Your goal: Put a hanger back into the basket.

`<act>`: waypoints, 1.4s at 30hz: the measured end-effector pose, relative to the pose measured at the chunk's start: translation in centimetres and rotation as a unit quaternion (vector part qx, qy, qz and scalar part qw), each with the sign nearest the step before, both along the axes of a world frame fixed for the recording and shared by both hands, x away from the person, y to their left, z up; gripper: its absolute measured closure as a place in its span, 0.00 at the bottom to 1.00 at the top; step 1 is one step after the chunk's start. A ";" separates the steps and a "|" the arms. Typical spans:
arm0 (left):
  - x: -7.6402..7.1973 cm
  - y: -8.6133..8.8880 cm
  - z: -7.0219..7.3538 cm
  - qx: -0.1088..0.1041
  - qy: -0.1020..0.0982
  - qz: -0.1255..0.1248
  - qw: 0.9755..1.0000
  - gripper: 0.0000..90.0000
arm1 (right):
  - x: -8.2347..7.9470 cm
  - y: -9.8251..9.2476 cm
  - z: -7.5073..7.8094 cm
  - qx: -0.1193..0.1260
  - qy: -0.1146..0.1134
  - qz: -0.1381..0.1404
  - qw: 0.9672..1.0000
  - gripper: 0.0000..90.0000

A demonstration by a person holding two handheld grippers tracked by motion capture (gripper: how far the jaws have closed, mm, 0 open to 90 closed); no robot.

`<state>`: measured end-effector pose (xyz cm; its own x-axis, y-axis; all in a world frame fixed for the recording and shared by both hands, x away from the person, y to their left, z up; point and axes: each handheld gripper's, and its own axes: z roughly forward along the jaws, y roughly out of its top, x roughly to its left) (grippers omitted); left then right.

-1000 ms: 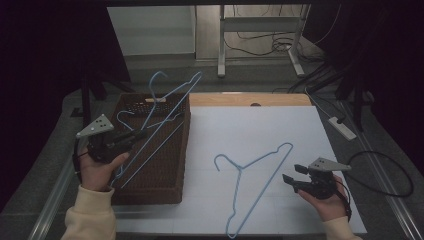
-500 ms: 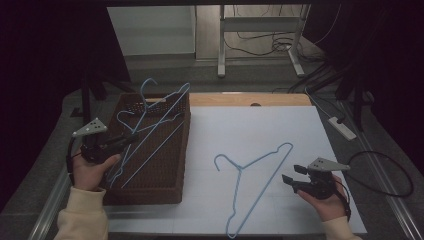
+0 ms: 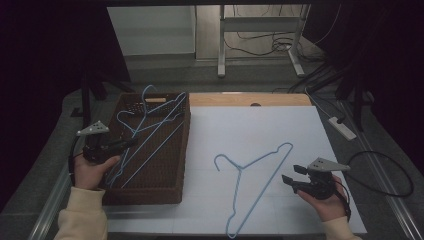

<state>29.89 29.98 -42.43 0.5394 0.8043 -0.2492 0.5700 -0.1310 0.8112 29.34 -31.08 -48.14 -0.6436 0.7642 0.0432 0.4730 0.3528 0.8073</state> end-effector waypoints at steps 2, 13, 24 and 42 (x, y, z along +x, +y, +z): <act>0.1 0.1 -0.3 -0.001 0.005 -0.002 1.000 0.96 | 0.0 0.0 0.0 -0.001 0.000 0.001 1.000 0.43; 0.8 -0.1 -1.7 0.010 0.036 0.001 0.999 0.96 | -0.1 0.1 0.1 -0.003 -0.001 0.000 1.000 0.43; 1.3 -0.4 -2.4 0.025 0.061 -0.014 0.998 0.96 | -0.1 0.1 0.1 -0.006 -0.001 0.001 1.000 0.43; 2.4 -0.4 -3.7 0.107 0.134 0.080 0.982 0.96 | 0.0 0.3 0.0 -0.010 0.000 0.004 1.000 0.43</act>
<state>32.30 29.61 -46.14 0.3406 0.9228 -0.1804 0.7866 -0.1745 0.5922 29.32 -30.78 -48.16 -0.6498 0.7597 0.0273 0.4700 0.3733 0.7999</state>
